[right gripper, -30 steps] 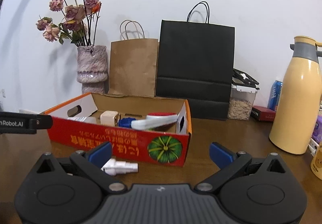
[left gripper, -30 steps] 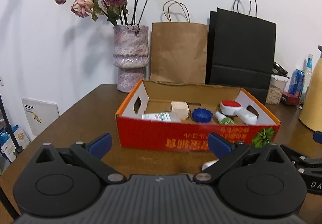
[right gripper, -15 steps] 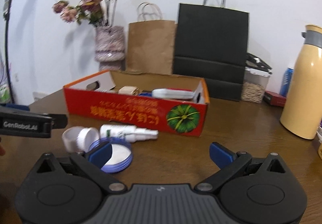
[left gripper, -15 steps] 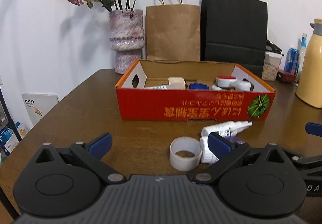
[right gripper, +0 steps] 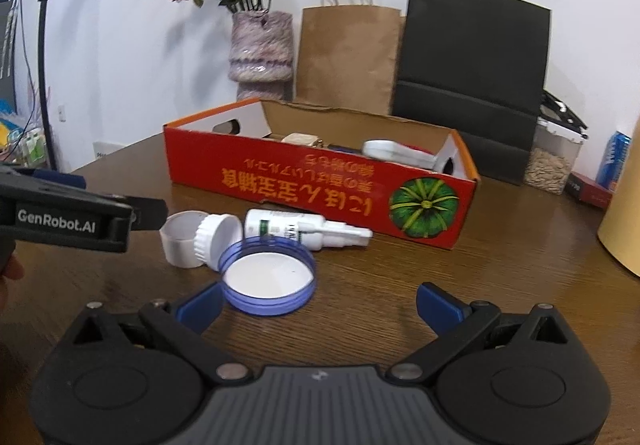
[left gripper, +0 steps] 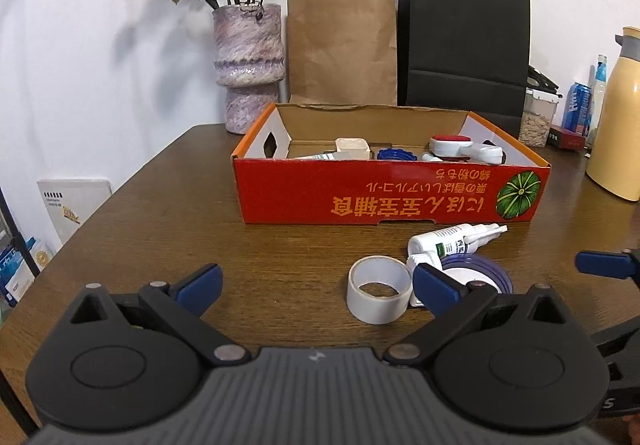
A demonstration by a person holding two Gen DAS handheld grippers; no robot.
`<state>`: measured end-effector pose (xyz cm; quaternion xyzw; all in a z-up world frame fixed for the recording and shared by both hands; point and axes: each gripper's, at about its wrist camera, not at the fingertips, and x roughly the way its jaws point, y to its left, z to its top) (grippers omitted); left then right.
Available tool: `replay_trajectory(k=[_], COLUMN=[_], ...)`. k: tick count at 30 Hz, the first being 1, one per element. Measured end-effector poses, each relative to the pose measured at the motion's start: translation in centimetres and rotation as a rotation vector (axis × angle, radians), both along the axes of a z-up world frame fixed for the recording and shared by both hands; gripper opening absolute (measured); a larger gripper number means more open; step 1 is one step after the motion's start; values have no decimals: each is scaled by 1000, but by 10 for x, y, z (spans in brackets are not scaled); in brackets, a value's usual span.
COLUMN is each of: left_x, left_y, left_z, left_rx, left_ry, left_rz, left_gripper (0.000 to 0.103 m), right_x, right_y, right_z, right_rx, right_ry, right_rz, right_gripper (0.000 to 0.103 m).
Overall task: Organize rigid objects
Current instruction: 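Withdraw both tools from the box toward the remaining items, then lower the right tool onto the blue-rimmed white jar lid and close it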
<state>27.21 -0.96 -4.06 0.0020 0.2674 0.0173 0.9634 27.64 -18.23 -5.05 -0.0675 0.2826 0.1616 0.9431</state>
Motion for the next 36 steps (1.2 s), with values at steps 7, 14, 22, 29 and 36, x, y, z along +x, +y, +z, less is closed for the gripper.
replay_trajectory(k=[7,14,22,29,36], left_x=[3,3,4,4,5], left_y=[11,20,22,22,20], left_z=[0,1,1,0,-2], left_rx=[-4,-8,-9,-6,-4], left_ry=[2,-1,2,5,10], left_rz=[11,26,29,30,31], left_gripper=[103,103,103,103,103], right_x=[18,38,50,46,38], right_y=[16,24,27,24,18], right_z=[-5,-9,-11,-9,-2], right_rx=[-13,-1,48,56,51], right_ry=[51,90,127,108,58], right_rz=[21,17,59,52,30], right_gripper=[103,98,65,65,65])
